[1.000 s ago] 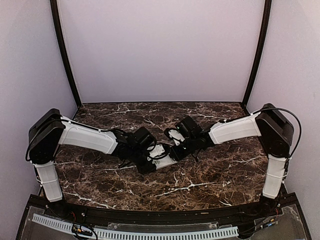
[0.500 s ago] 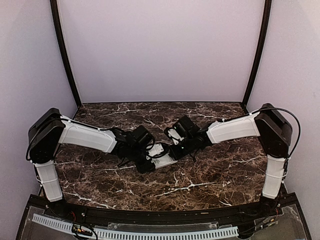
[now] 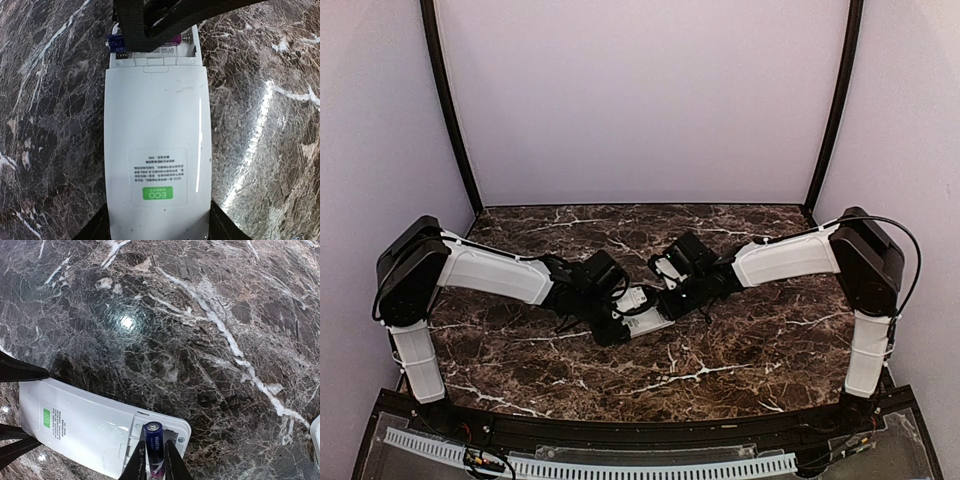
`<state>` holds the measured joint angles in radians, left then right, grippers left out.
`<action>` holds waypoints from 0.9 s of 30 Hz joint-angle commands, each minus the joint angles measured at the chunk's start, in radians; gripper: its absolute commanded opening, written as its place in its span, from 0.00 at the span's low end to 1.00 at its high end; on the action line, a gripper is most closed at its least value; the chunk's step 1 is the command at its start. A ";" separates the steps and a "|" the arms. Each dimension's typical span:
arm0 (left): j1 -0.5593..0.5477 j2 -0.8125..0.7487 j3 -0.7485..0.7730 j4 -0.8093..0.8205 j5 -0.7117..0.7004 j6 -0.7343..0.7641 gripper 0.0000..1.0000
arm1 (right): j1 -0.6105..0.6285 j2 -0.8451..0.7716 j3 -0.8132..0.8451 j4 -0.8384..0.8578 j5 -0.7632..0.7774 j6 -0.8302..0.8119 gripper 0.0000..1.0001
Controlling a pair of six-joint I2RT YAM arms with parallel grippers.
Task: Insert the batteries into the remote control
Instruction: Adjust the battery in the battery compartment, then load the battery into the battery compartment.
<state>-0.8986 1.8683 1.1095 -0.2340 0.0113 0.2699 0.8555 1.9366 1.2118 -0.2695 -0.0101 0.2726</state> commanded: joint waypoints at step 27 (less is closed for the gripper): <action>0.035 -0.014 -0.062 -0.246 -0.053 0.005 0.00 | -0.094 -0.059 0.071 0.009 -0.223 -0.177 0.43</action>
<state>-0.8822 1.8507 1.0969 -0.2871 0.0151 0.2684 0.7708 1.8771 1.2427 -0.3370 -0.1463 0.1108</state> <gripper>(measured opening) 0.560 0.431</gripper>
